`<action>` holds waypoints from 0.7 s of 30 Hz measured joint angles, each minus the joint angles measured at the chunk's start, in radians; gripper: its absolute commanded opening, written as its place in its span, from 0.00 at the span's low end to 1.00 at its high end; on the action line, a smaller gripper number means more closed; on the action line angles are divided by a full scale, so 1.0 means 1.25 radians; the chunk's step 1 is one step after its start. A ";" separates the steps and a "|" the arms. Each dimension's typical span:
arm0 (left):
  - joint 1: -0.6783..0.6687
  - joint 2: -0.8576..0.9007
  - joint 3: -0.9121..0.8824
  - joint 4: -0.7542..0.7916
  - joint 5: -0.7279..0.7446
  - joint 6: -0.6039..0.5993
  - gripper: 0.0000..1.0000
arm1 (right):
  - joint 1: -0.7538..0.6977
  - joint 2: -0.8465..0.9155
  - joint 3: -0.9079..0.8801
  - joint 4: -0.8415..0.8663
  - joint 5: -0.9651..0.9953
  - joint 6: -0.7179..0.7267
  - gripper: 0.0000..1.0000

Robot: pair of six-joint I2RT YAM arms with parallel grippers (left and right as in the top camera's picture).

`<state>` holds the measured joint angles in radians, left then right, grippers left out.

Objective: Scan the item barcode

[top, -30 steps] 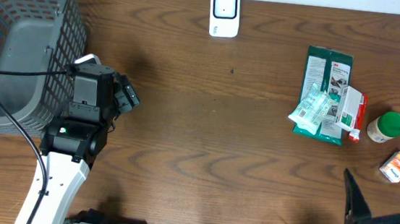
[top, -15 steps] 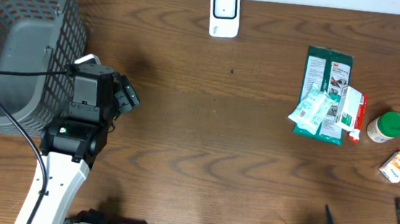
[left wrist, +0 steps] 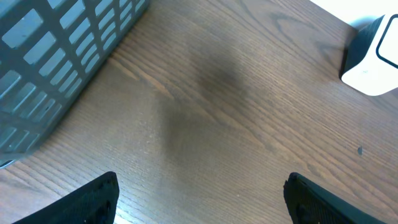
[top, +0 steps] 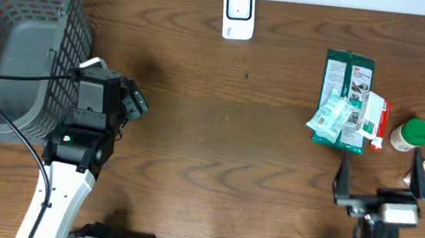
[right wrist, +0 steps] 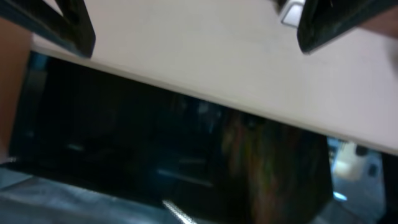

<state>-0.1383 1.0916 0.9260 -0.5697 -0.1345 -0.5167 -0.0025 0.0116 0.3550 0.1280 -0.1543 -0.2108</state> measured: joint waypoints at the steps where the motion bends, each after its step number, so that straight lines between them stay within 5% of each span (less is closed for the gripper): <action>1: 0.000 0.000 0.000 0.000 0.000 0.000 0.86 | 0.000 0.000 -0.051 0.042 0.013 0.006 0.99; 12: 0.000 0.000 0.000 0.000 0.000 0.000 0.86 | 0.000 0.000 -0.275 0.090 0.183 0.185 0.99; 21: 0.000 0.000 0.000 0.001 0.000 0.000 0.86 | 0.000 0.004 -0.279 -0.152 0.191 0.205 0.99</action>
<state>-0.1383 1.0916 0.9260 -0.5690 -0.1341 -0.5171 -0.0025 0.0166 0.0063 -0.0616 0.0841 0.0452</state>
